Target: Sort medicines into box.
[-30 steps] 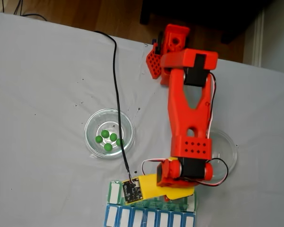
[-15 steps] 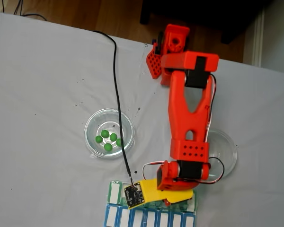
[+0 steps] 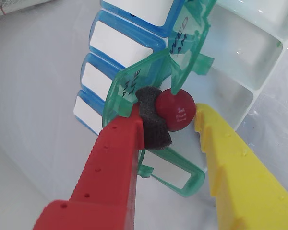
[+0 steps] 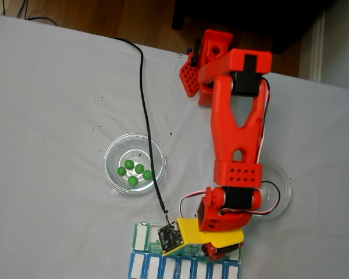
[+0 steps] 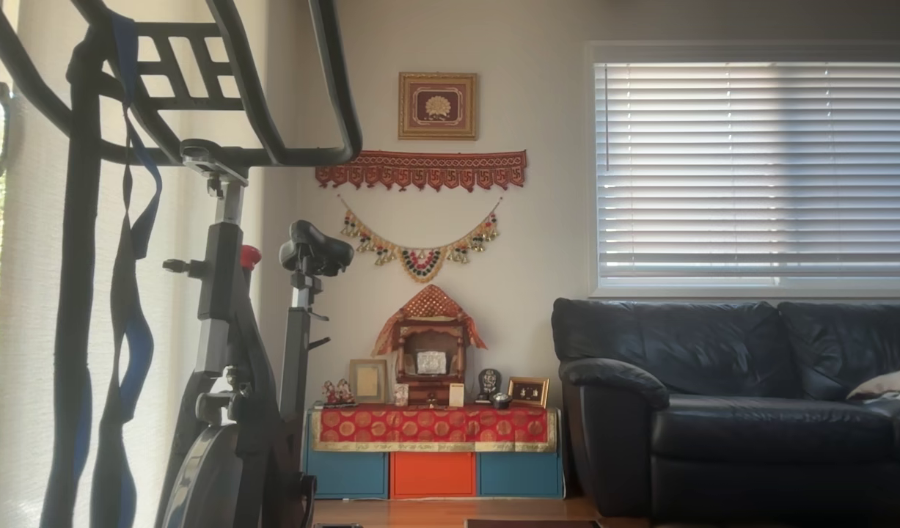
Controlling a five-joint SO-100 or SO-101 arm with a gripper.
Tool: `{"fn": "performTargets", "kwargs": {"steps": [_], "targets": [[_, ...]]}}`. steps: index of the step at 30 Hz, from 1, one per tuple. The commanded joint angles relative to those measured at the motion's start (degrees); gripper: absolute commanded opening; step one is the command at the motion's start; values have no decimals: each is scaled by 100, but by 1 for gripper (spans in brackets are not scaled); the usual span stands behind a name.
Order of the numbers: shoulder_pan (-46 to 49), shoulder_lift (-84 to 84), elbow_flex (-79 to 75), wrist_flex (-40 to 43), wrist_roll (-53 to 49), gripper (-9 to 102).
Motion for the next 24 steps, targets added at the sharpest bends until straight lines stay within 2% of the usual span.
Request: {"fn": "performTargets", "kwargs": {"steps": [1,8,18,20,24], "targets": [[-35,615,-281,26,-79,1],[-9,413,-589,554,-334,1],[9,387,-606,589,-448,1],[9,360,-606,589,-466,4],[9,378,-580,677,-554,16]]}}
